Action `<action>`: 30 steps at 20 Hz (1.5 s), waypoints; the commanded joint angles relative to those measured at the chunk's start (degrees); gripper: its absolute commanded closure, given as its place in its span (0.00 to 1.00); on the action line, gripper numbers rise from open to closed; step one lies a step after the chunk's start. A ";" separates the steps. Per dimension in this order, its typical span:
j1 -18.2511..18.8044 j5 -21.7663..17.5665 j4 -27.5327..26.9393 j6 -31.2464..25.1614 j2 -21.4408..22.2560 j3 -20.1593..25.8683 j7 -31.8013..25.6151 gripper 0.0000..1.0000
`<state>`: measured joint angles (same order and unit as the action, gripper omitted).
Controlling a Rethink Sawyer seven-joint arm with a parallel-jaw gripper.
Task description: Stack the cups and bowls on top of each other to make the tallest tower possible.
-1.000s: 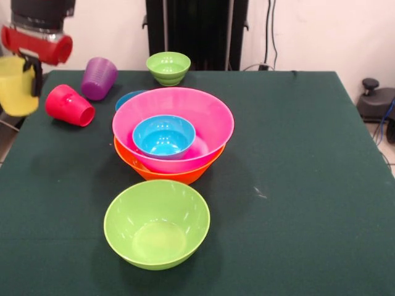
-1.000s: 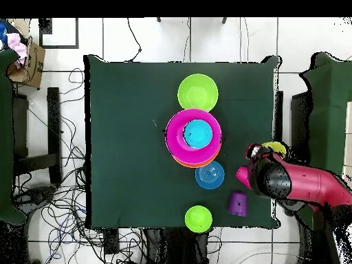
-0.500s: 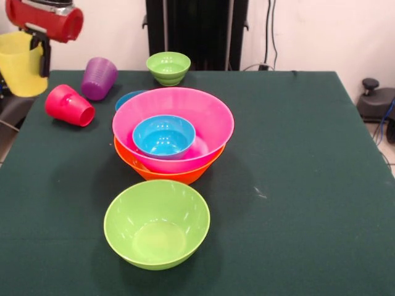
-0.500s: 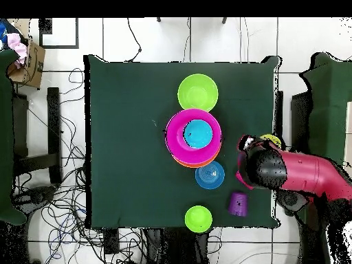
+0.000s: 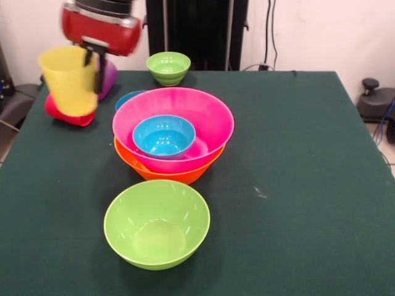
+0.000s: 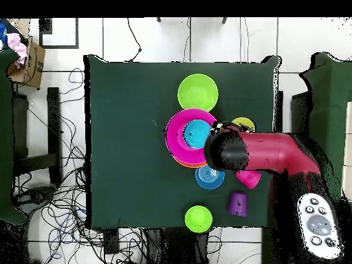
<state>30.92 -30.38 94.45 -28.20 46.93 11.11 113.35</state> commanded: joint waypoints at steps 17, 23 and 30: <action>-18.26 11.47 -7.08 -3.03 -11.23 -13.63 21.04 1.00; -18.62 12.97 -7.39 -4.06 -11.44 -14.57 19.68 1.00; -19.92 15.16 -6.50 -1.14 -13.68 -15.82 20.74 1.00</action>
<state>13.01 -17.48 88.26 -28.17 35.76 -5.41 124.80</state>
